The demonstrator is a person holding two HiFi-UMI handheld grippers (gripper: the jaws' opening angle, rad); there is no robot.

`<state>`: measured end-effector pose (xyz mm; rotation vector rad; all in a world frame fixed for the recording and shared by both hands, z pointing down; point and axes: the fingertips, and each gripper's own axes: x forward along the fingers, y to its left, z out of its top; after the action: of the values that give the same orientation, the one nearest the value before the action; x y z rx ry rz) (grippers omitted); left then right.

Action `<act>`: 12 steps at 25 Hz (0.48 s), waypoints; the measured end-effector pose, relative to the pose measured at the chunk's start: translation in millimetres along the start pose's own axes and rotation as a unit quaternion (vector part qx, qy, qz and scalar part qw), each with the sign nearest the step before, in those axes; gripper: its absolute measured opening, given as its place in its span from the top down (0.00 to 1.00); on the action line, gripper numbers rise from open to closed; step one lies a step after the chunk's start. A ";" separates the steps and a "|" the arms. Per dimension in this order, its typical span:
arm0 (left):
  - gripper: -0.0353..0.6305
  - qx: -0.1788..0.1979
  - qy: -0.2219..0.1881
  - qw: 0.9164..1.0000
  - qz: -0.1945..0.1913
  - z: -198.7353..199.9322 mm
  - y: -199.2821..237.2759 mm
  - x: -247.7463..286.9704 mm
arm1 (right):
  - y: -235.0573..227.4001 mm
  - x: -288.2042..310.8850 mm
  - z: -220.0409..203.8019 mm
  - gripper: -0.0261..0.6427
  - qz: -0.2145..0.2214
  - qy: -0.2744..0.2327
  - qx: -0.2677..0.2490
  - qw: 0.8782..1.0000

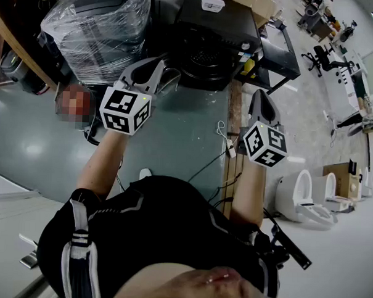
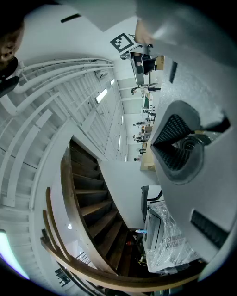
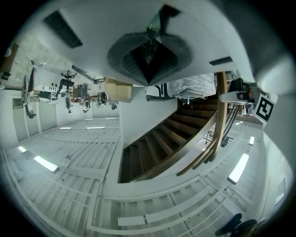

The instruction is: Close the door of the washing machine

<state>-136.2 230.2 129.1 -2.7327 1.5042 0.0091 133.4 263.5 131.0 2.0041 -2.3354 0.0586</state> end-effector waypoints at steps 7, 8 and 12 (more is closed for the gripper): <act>0.94 -0.003 0.002 1.000 -0.005 0.0 -5.9 -3.0 | 2.5 -2.3 1.9 0.96 0.001 0.003 -0.008 1.000; 0.94 -0.003 0.002 1.000 -0.007 0.4 -6.4 -3.1 | 3.2 -2.3 2.1 0.96 0.001 0.003 -0.007 1.000; 0.94 -0.006 0.000 1.000 -0.007 0.8 -5.5 -5.7 | 6.3 -4.3 4.2 0.96 0.000 0.001 -0.003 1.000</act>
<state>-134.6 238.0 128.5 -2.7524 1.4890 0.0189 127.7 268.3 126.5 2.0010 -2.3303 0.0543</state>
